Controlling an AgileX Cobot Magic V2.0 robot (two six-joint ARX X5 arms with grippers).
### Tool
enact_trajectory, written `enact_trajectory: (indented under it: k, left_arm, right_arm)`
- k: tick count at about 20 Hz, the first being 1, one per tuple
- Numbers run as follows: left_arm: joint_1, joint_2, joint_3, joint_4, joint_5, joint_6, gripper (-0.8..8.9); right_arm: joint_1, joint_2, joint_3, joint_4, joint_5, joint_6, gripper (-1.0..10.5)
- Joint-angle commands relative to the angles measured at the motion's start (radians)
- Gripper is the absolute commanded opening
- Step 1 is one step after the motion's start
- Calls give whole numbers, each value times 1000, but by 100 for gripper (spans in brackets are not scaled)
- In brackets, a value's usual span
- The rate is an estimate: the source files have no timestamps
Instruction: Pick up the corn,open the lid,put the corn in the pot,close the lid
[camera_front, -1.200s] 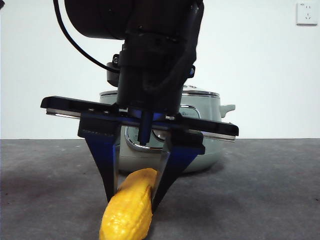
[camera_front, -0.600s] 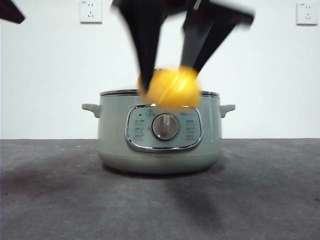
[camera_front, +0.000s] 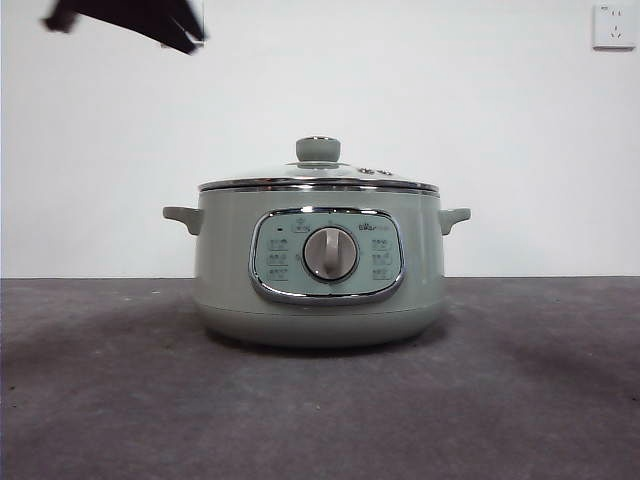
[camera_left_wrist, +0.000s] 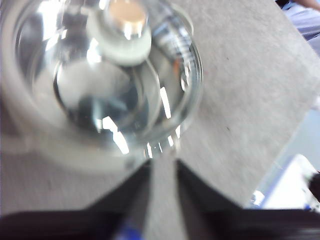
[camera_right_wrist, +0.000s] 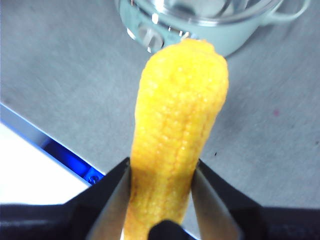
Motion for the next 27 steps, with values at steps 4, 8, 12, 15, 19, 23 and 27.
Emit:
enact_trajectory:
  k: [4,8,12,15,19,23,27]
  left_arm:
    - [-74,264,317,-48,-90,16,450]
    - [-136,441,531,-89,-243,22,544]
    - [-172,558,625,-80,-365,42,543]
    - [-180,604,628,-74,-375,45,530]
    - [-185,627,628,-70,-371,33,530]
    - [-190,641,628,-60,-379,33,468]
    - [-192,641,628,-62,-386,37,304]
  right_arm:
    - [1,-105,3,-16,0,0,-16]
    - [1,-119,3,-19,-1,7,-16]
    - [1,-119,3,-24,-7,8,-16]
    - [1,-119,3,-25,-7,11,-16]
    - [1,-119,3,-25,-15,15,-16]
    - [1,-119,3,-25,-16,37,-16]
    - [1,-119,3,-25,-16,39,-16]
